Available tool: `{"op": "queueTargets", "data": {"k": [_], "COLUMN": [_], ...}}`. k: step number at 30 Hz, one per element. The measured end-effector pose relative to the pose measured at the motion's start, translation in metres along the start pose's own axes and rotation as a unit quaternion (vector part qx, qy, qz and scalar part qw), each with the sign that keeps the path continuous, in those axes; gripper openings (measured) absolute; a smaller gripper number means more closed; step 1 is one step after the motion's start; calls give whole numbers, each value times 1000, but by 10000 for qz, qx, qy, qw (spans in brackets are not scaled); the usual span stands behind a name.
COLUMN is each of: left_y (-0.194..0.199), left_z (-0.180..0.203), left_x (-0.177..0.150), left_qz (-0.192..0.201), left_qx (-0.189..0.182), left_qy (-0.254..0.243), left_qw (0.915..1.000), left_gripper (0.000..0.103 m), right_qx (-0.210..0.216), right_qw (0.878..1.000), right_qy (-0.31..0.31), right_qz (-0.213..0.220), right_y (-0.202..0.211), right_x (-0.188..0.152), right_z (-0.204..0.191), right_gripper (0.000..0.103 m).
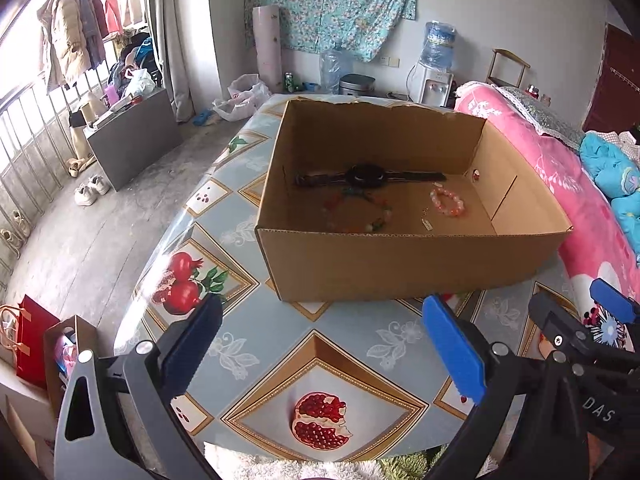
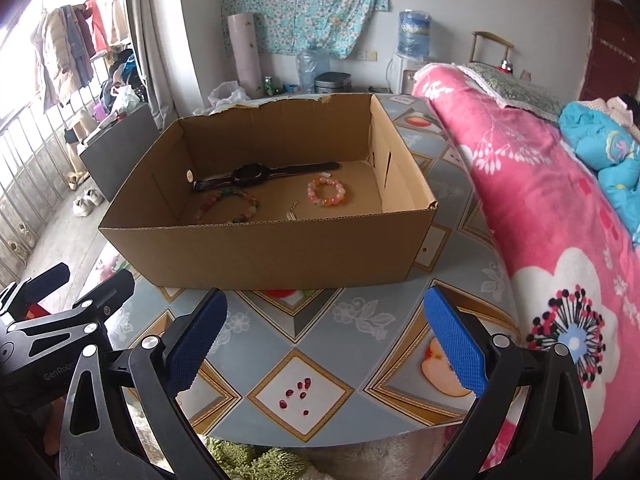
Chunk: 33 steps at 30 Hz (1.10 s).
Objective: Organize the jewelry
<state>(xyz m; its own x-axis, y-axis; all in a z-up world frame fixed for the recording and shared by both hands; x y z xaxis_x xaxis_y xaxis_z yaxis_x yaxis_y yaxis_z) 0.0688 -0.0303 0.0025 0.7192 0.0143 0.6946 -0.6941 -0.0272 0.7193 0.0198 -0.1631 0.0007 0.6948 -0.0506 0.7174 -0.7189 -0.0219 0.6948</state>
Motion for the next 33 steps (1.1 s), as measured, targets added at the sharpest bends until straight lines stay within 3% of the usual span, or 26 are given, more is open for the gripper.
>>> {"op": "queueTargets", "data": {"k": [33], "left_y": [-10], "left_z": [-2], "left_x": [-1], "left_qz": [-153], "left_qx": [183], "left_qy": [1], "left_qw": [9997], "left_gripper": [97], "right_qx": [30], "right_qw": [9996], "right_qy": [-136], "right_qz": [-230], "right_y": [-16], "right_x": [-2], "right_z": [0], "right_gripper": [95]}}
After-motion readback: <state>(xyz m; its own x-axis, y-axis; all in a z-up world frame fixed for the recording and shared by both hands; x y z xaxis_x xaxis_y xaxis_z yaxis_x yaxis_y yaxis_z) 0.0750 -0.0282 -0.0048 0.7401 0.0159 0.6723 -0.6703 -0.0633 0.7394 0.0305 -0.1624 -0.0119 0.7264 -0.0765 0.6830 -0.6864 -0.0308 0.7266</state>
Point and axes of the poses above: each gripper's, at about its wrist camera, not at the fingertips, and y roughly against the way its jaws point, z to its right, x to its top, the point moved 8 cm from there along -y, roughly the way its jaws point, and after that the axes turned 4 degrees about z, right-handed, at the moved point
